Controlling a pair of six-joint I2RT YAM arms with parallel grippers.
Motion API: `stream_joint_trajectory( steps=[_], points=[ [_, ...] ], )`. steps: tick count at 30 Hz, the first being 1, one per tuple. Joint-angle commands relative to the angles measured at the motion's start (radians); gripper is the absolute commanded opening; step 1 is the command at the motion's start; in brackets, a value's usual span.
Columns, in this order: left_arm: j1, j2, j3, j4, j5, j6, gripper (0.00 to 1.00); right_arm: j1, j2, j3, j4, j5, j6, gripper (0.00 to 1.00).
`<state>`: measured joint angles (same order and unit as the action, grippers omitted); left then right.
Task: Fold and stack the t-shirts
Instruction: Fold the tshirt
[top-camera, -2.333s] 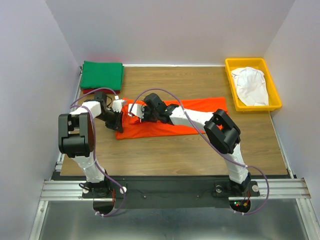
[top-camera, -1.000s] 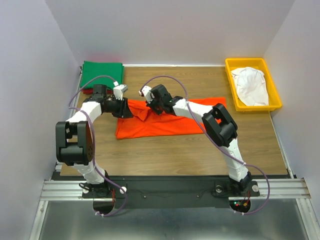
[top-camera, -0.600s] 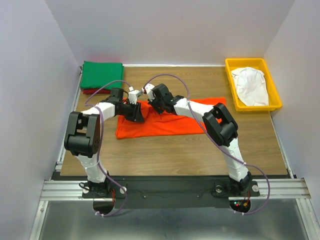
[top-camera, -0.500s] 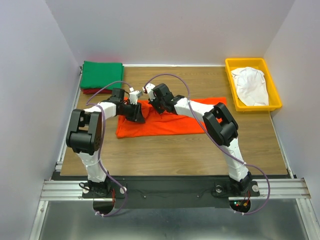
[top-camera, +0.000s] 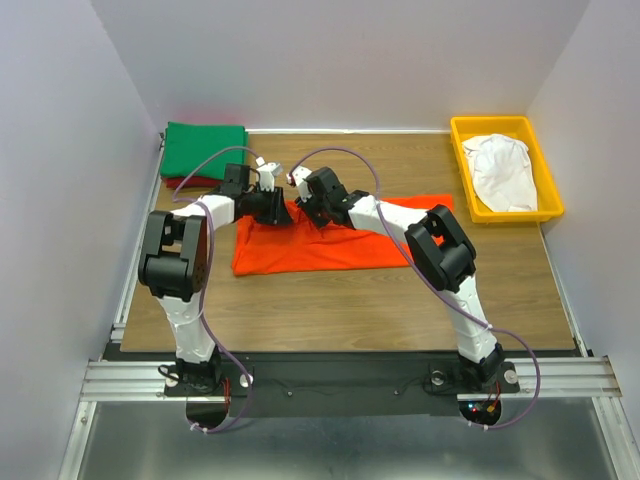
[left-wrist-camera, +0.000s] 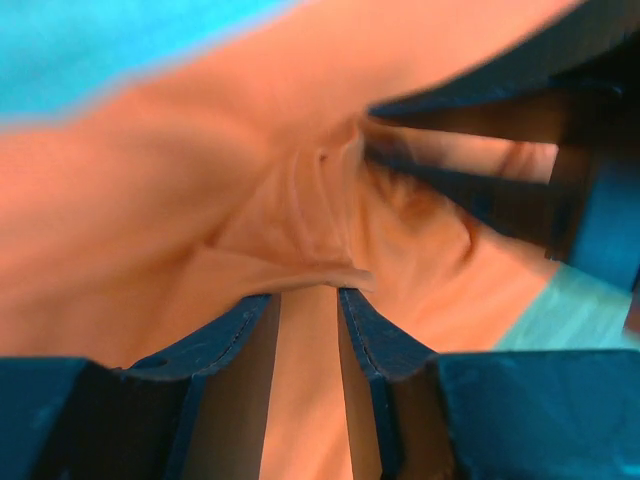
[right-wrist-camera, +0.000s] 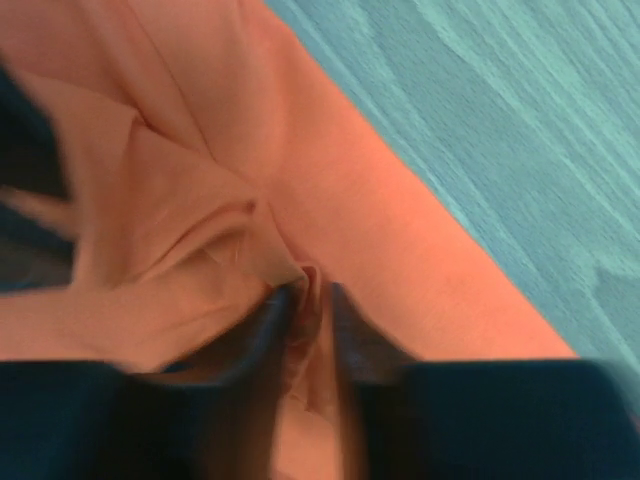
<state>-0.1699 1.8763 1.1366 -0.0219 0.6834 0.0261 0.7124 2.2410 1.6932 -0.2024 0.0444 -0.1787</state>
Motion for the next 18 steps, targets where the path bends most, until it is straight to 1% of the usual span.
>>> stream_joint_trajectory(
  steps=[1, 2, 4, 5, 7, 10, 12, 14, 15, 16, 17, 18],
  points=[
    [0.024, 0.038, 0.1, 0.076, -0.027, -0.061, 0.41, -0.007, -0.014, -0.003, 0.006, 0.041, 0.007, 0.42],
    [0.035, 0.056, 0.123, 0.082, -0.024, -0.093, 0.41, -0.007, -0.023, -0.01, 0.006, 0.055, 0.002, 0.49],
    [0.065, 0.07, 0.141, 0.111, -0.013, -0.123, 0.41, -0.011, -0.041, -0.017, 0.006, 0.096, -0.002, 0.55],
    [0.075, 0.075, 0.162, 0.115, -0.009, -0.133, 0.41, -0.02, -0.059, -0.021, 0.006, 0.106, -0.007, 0.6],
    [0.096, 0.067, 0.183, 0.116, -0.015, -0.133, 0.41, -0.036, -0.096, -0.024, 0.006, 0.117, -0.011, 0.68],
    [0.113, 0.012, 0.183, 0.099, -0.039, -0.109, 0.41, -0.07, -0.138, -0.041, 0.005, 0.104, -0.024, 0.69],
    [0.116, -0.026, 0.172, 0.056, -0.095, -0.053, 0.41, -0.097, -0.197, -0.084, 0.003, 0.075, -0.034, 0.69],
    [0.116, -0.08, 0.163, 0.022, -0.12, -0.029, 0.41, -0.113, -0.245, -0.13, -0.005, 0.052, -0.054, 0.69],
    [0.116, -0.095, 0.154, -0.056, -0.133, 0.013, 0.41, -0.128, -0.295, -0.153, -0.008, 0.045, -0.062, 0.69],
    [0.116, -0.126, 0.146, -0.082, -0.149, 0.047, 0.41, -0.133, -0.319, -0.205, -0.023, 0.022, -0.076, 0.69],
    [0.116, -0.138, 0.132, -0.14, -0.156, 0.07, 0.41, -0.145, -0.34, -0.23, -0.031, 0.009, -0.08, 0.68],
    [0.116, -0.152, 0.124, -0.165, -0.16, 0.089, 0.41, -0.152, -0.365, -0.25, -0.041, -0.001, -0.085, 0.68]
  ],
)
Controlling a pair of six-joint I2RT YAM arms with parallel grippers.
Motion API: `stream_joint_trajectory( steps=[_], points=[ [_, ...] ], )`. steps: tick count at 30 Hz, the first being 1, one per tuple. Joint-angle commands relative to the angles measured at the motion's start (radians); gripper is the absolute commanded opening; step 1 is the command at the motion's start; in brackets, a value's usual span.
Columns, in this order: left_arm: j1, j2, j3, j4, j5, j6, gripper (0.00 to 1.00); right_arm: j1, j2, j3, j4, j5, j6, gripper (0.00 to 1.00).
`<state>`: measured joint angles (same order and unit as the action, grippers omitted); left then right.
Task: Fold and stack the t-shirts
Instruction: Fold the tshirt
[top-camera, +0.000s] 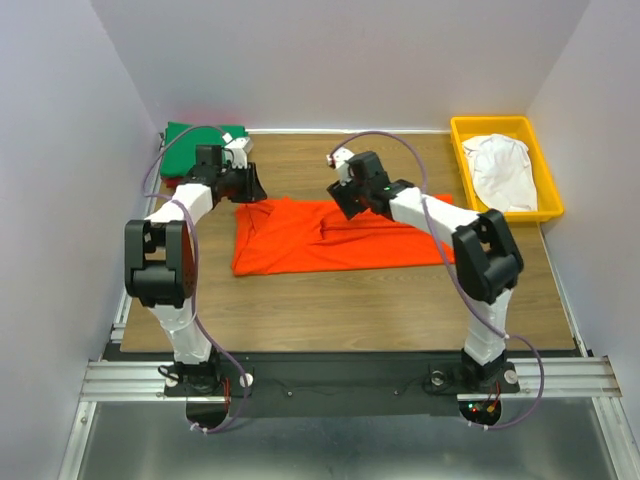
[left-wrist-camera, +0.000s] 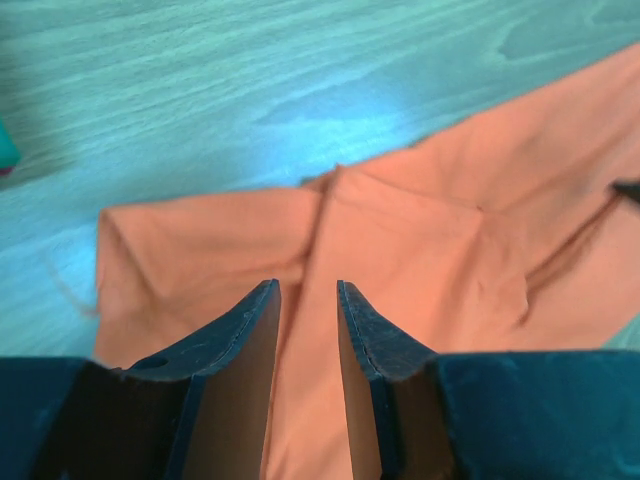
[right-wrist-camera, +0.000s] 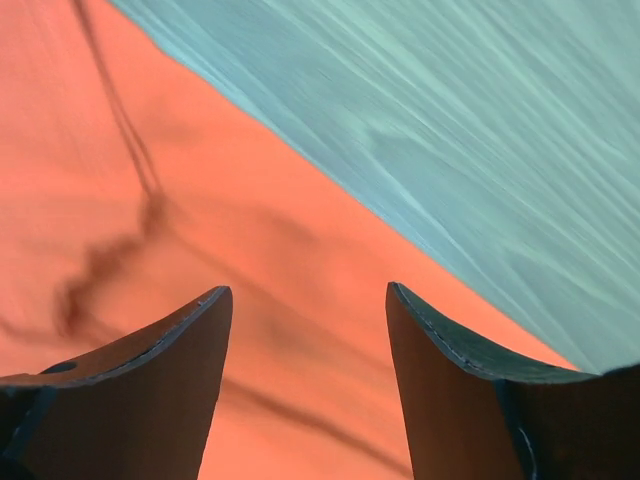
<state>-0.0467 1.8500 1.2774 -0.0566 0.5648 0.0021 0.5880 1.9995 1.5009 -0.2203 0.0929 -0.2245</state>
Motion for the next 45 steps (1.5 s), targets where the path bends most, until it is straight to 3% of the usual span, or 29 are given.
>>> stream_joint_trajectory(
  steps=[1, 6, 11, 18, 28, 32, 37, 45],
  points=[
    [-0.007, -0.158, -0.027, -0.152, -0.046, 0.146, 0.41, -0.033, -0.161, -0.097, -0.045, -0.054, -0.047, 0.68],
    [-0.021, -0.242, -0.102, -0.253, -0.068, 0.203, 0.41, -0.105, -0.235, -0.201, -0.111, -0.073, -0.067, 0.62],
    [-0.096, -0.31, -0.196, -0.25, -0.152, 0.225, 0.39, -0.185, -0.255, -0.295, -0.191, -0.073, -0.079, 0.56],
    [-0.176, -0.244, -0.176, -0.258, -0.206, 0.271, 0.36, -0.197, -0.232, -0.382, -0.208, -0.036, -0.067, 0.53],
    [-0.182, -0.086, -0.162, -0.307, -0.29, 0.318, 0.32, -0.235, -0.136, -0.386, -0.209, -0.002, -0.101, 0.51],
    [-0.168, -0.13, -0.161, -0.327, -0.205, 0.375, 0.33, -0.243, -0.136, -0.354, -0.214, -0.047, -0.111, 0.52],
    [-0.163, -0.175, -0.027, -0.33, -0.086, 0.406, 0.45, -0.243, -0.217, -0.34, -0.238, -0.186, -0.105, 0.57],
    [-0.163, 0.069, 0.359, -0.376, -0.072, 0.394, 0.51, -0.241, -0.265, -0.312, -0.283, -0.237, -0.084, 0.62]
  ],
)
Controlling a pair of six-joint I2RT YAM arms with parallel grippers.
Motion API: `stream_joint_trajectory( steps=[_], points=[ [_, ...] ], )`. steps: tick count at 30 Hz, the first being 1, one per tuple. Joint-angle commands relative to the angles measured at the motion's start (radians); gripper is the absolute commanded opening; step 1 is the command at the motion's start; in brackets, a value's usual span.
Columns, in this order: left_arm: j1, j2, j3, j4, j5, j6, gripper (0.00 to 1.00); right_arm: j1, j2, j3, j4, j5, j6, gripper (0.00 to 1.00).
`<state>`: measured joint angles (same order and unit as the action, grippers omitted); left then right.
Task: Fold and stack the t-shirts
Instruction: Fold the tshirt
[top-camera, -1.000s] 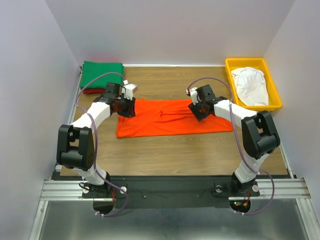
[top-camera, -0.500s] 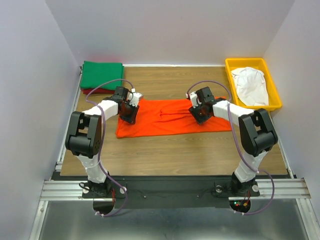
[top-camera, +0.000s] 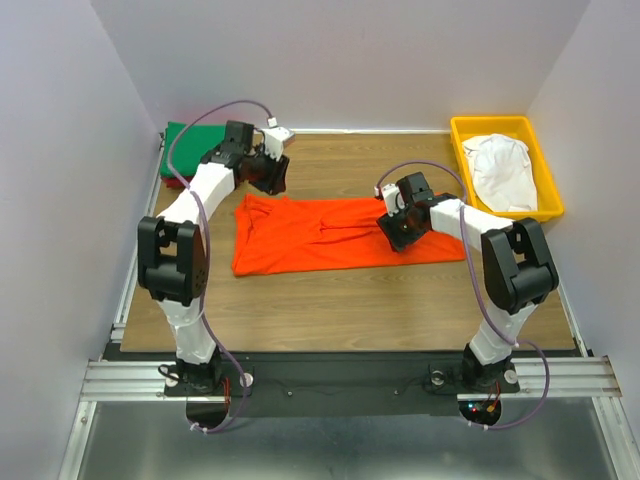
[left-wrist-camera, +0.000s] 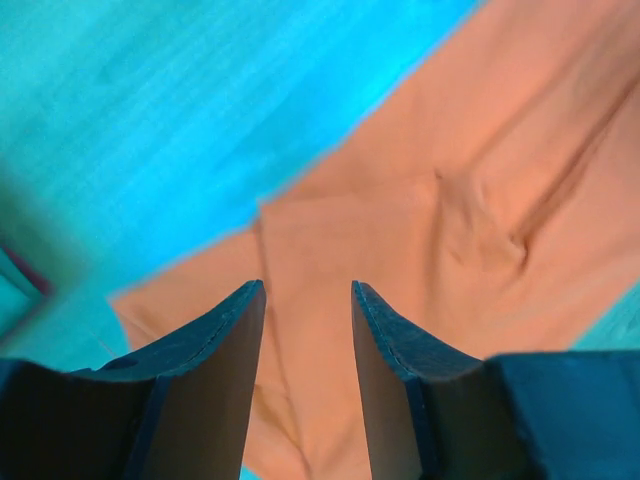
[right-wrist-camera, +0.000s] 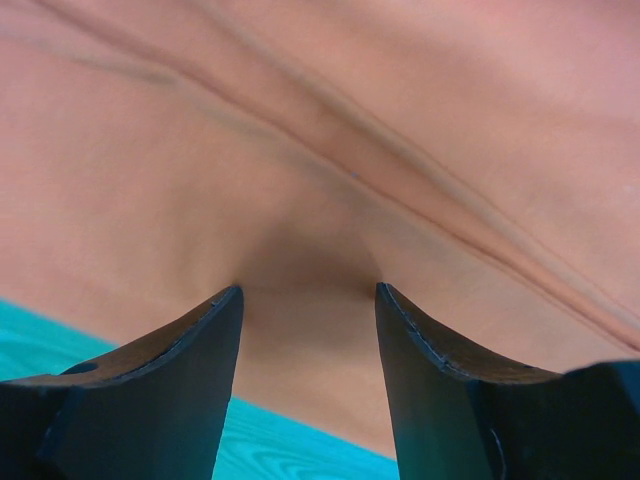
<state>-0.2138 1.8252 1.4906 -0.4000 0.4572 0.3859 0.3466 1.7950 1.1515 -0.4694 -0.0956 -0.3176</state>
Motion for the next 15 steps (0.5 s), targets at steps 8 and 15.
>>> stream_joint_trajectory(
  steps=[8, 15],
  points=[
    [0.004, 0.252, 0.293, -0.073, 0.054, 0.021, 0.51, -0.004, -0.04, 0.074, -0.064, -0.041, 0.034, 0.64],
    [0.005, 0.289, 0.281, -0.046, 0.026, 0.031, 0.51, -0.011, -0.023, 0.094, -0.077, -0.032, 0.038, 0.65]
  ],
)
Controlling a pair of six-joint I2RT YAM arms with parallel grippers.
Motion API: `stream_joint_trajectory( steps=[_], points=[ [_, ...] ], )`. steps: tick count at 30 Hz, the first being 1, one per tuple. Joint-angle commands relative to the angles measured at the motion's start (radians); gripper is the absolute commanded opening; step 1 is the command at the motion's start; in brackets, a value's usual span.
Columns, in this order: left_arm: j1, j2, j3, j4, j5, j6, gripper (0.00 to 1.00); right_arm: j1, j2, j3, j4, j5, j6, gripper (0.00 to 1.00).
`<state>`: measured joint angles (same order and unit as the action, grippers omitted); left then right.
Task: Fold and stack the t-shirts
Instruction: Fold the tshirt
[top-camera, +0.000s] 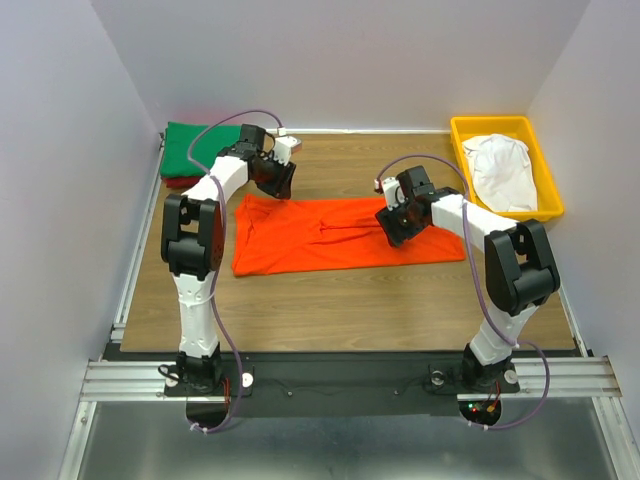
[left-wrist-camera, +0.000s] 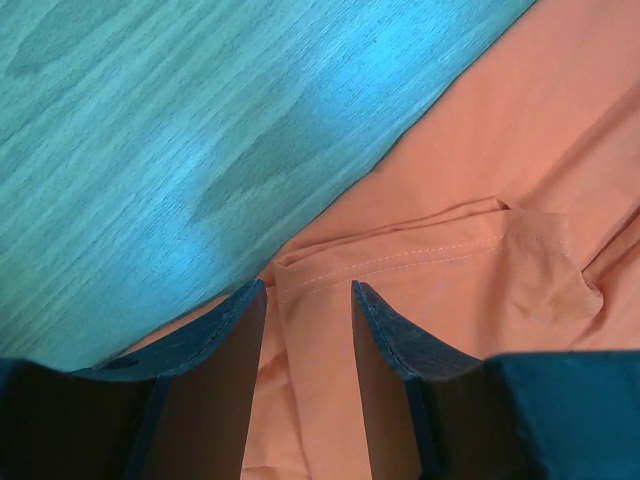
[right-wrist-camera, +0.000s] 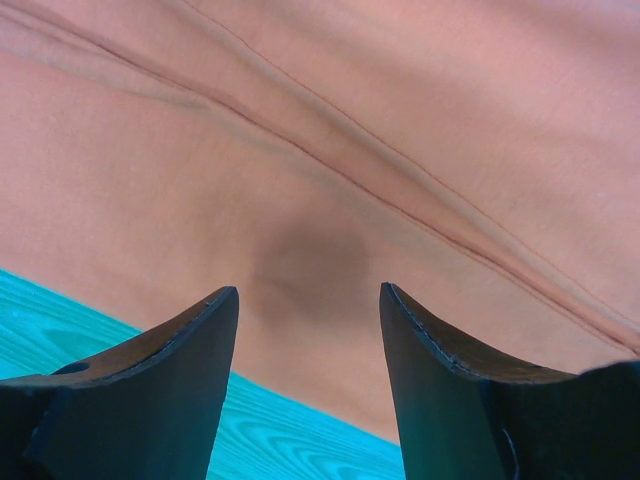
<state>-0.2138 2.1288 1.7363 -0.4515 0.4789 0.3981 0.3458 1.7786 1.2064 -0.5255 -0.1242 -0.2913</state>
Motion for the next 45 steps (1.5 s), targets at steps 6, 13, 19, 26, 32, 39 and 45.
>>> stream_joint_trajectory(
  steps=[6, 13, 19, 26, 32, 39, 45],
  points=[
    [0.004, 0.017, 0.039, 0.016, -0.013, 0.027, 0.51, -0.019, -0.001, 0.053, -0.028, 0.003, 0.007, 0.65],
    [0.004, 0.046, 0.063, 0.02, 0.0, 0.022, 0.46, -0.025, -0.004, 0.05, -0.034, 0.009, 0.0, 0.64],
    [0.004, 0.0, 0.026, 0.034, 0.035, 0.042, 0.2, -0.027, -0.008, 0.045, -0.037, 0.009, -0.005, 0.64],
    [0.004, -0.148, -0.125, 0.062, 0.095, 0.088, 0.0, -0.03, -0.01, 0.045, -0.041, 0.003, -0.003, 0.64],
    [-0.012, -0.28, -0.291, 0.07, 0.156, 0.148, 0.0, -0.03, -0.01, 0.039, -0.041, -0.003, -0.003, 0.64],
    [-0.039, -0.299, -0.429, 0.044, 0.145, 0.229, 0.31, -0.031, 0.001, 0.045, -0.042, -0.009, -0.002, 0.64],
    [-0.041, -0.316, -0.431, -0.102, 0.196, 0.364, 0.38, -0.039, -0.01, 0.067, -0.045, -0.018, -0.012, 0.65]
  ],
)
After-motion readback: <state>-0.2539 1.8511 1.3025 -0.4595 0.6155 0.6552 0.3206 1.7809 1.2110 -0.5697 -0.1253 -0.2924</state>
